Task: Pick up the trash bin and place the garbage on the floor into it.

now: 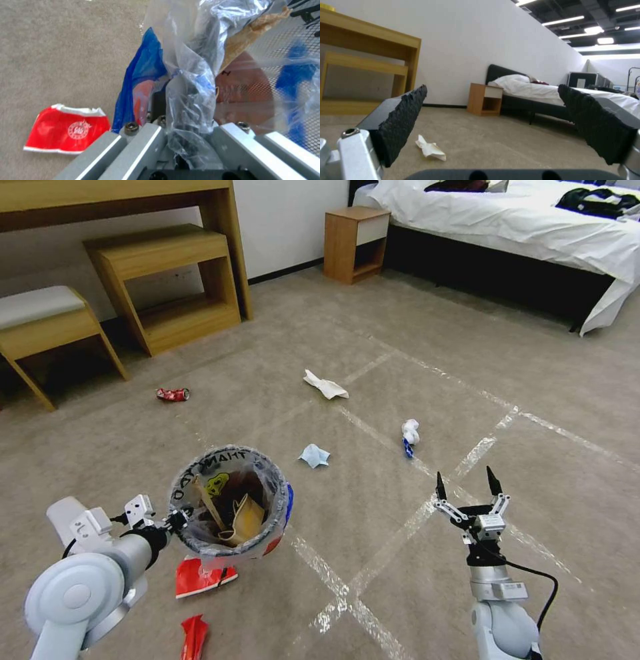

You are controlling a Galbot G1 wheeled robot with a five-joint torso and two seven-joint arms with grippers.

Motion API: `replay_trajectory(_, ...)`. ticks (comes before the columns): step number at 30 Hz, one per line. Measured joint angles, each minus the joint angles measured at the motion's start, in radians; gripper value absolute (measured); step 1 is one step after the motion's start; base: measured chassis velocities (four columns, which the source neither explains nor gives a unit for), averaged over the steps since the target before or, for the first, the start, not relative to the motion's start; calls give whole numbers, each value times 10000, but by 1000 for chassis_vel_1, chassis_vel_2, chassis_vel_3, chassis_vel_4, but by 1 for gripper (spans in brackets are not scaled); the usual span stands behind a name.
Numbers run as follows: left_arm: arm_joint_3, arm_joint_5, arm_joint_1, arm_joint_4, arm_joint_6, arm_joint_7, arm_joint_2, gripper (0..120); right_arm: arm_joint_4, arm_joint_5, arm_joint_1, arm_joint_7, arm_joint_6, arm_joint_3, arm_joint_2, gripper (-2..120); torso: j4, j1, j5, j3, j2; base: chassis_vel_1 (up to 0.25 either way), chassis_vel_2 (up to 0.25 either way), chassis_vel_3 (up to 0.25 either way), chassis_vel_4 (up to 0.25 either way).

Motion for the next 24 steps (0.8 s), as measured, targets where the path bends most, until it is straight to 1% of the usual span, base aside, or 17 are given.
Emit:
replay_trajectory(14,51,74,32,9,1,10,19,0,2,5,-21,-68,30,14,12,100,0,0,0,0,0,-114,111,115,-116)
replay_trajectory(24,75,93,2,52,0,19,15,0,34,45,-13,-78,37,30,-23,100,1,0,0,-1,0,-129,132,145,-132)
